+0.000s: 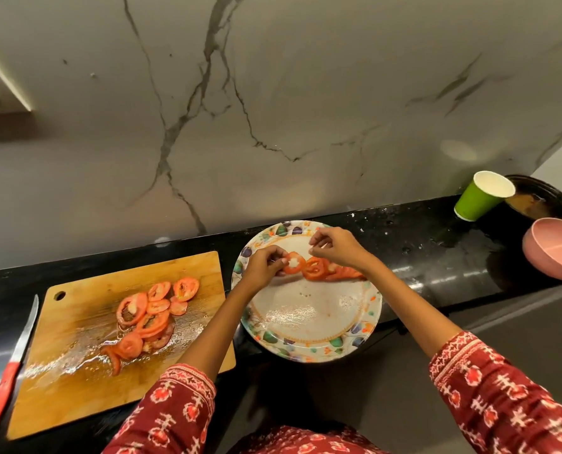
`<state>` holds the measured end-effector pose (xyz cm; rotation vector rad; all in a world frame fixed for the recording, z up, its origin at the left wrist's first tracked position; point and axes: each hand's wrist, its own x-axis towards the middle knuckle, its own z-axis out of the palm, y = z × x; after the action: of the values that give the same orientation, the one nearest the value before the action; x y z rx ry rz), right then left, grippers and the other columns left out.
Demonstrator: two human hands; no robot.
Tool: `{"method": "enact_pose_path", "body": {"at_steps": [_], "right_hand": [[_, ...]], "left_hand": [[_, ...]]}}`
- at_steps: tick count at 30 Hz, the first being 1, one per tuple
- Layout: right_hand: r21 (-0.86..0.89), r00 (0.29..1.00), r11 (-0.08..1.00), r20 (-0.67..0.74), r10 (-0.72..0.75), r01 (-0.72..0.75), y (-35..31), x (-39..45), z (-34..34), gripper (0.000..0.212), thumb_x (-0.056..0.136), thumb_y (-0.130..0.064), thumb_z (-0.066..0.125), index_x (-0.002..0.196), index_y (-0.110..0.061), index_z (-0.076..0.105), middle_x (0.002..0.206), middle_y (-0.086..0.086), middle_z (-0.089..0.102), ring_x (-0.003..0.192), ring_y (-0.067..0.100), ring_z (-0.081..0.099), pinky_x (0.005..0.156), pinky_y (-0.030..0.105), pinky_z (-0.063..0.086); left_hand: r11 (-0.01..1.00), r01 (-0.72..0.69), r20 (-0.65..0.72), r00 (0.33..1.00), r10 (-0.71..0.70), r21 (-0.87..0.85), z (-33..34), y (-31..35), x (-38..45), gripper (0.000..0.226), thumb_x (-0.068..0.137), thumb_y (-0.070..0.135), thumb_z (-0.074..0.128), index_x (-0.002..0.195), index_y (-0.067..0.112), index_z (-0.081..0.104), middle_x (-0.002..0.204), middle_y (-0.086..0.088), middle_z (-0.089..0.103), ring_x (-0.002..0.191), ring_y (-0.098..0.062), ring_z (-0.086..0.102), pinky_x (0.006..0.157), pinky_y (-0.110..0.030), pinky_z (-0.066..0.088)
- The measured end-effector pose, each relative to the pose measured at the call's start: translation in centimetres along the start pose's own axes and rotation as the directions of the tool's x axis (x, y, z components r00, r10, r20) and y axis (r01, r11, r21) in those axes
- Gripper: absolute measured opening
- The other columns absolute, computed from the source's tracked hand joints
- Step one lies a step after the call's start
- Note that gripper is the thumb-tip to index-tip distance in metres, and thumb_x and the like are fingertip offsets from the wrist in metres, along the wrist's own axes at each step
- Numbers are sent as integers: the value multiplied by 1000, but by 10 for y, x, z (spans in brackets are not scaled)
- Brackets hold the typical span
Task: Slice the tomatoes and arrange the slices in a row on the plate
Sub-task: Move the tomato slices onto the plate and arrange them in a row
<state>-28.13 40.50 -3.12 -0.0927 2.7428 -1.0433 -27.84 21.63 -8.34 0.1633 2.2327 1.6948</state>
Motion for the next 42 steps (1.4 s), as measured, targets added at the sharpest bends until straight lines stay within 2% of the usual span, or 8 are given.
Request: {"method": "enact_pose_path", "body": {"at_steps": [6,13,18,21,25,30,36,42], "right_hand": [[42,997,999,80,10,-13,1,10,1,11,82,-6,68,91,0,69,87,13,68,75,17,62,63,18,48],[40,986,987,60,155,-158,14,13,8,4,85,-7,65,84,-3,66,78,13,68,47,5,58,49,12,48],[-110,996,991,41,75,-70,14,18,12,13,86,-13,66,92,-3,72,93,11,70,77,13,59,65,18,46],[-135,997,990,-58,43,-50,19,21,8,15,88,-11,62,97,-6,72,98,11,70,83,19,61,74,26,46],[-26,964,992,-240,113,-123,36,18,-9,23,88,-1,51,102,-7,68,90,15,69,70,23,58,64,26,40],[20,950,988,-275,150,-151,51,13,-14,24,88,-2,48,102,-6,67,88,12,68,55,6,47,50,17,35],[-7,991,993,-55,120,-120,52,9,-13,28,84,-6,59,111,-12,64,111,7,65,89,15,57,77,26,48],[-269,970,959,242,-21,87,47,-4,-2,70,76,-27,73,136,-25,38,135,-2,50,126,19,38,107,42,29]], "left_hand": [[986,43,-6,999,-44,-161,15,13,11,13,90,-4,50,101,-2,57,82,-6,56,73,-13,59,60,-15,54],[993,110,-65,992,-107,41,26,-3,17,27,88,-8,51,114,-4,58,93,-15,64,74,-16,60,67,-19,53],[967,6,-51,999,7,254,31,-5,7,55,72,14,77,121,7,55,103,-4,61,86,-13,55,68,-11,45],[939,-38,-48,997,57,341,37,-9,2,63,69,22,80,125,10,54,112,-3,60,90,-9,53,69,-9,41],[907,-68,-31,996,89,417,37,-9,2,62,71,22,79,126,10,52,118,-9,60,90,-9,52,73,-15,44],[894,-15,6,1000,14,449,42,0,6,76,69,26,80,135,18,42,129,-6,51,109,-18,53,88,-28,47],[868,-26,49,999,2,496,45,6,14,71,71,24,79,133,14,45,127,-9,54,111,-21,55,90,-30,49],[846,-19,40,999,-3,533,50,6,17,79,70,29,79,137,17,38,134,-8,47,118,-23,50,98,-35,47]]}}
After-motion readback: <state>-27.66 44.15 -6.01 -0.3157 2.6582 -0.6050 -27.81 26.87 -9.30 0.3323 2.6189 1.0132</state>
